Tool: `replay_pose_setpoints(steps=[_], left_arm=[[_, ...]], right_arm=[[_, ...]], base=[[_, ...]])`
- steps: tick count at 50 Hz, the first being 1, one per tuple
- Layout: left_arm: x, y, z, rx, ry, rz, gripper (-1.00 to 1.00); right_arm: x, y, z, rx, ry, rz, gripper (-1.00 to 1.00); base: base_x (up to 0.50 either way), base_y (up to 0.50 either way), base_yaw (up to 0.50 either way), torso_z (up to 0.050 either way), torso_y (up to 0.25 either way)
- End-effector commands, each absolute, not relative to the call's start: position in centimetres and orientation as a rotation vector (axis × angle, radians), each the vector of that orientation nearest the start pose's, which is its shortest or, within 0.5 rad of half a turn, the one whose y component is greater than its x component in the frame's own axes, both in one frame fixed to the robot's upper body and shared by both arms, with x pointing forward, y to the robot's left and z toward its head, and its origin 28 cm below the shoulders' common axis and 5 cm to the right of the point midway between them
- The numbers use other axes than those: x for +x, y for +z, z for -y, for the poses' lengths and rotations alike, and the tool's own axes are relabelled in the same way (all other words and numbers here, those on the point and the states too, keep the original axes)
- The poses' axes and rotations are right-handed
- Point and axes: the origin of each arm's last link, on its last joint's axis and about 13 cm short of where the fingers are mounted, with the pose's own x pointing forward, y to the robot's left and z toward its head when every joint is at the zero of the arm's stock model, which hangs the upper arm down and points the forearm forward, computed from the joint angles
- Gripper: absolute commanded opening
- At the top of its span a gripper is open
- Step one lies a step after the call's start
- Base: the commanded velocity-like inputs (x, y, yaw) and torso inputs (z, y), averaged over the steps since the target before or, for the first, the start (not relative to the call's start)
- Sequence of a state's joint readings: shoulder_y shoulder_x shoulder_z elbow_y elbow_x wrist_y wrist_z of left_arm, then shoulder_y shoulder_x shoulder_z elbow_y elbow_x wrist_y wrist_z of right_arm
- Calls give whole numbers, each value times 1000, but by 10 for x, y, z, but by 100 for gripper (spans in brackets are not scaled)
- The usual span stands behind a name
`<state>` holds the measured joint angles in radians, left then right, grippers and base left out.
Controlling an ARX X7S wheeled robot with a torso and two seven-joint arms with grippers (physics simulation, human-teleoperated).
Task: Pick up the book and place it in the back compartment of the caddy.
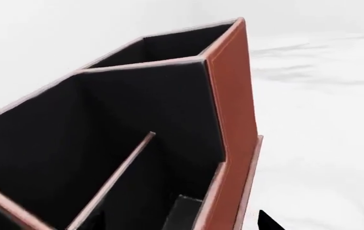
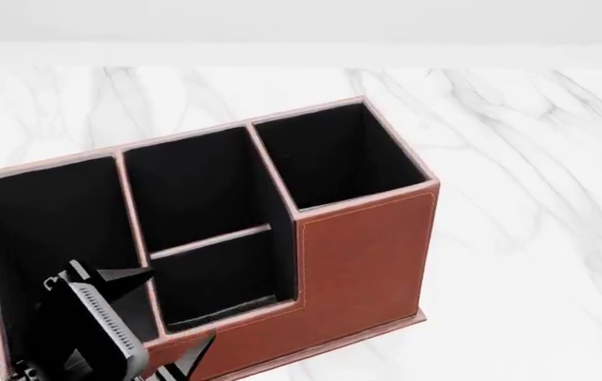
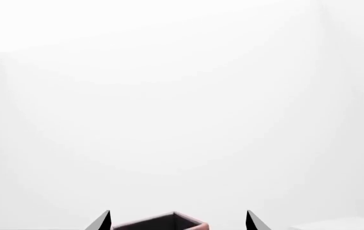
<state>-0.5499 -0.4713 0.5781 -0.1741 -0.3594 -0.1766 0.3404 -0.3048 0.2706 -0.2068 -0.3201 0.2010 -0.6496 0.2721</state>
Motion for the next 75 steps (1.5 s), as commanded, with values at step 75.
replay_pose_setpoints(steps=[75], left_arm=[[302, 55, -167, 406, -1169, -170, 100]], right_arm=[[142, 63, 101, 160, 6, 563, 100]], base=[[0, 0, 0, 0, 0]])
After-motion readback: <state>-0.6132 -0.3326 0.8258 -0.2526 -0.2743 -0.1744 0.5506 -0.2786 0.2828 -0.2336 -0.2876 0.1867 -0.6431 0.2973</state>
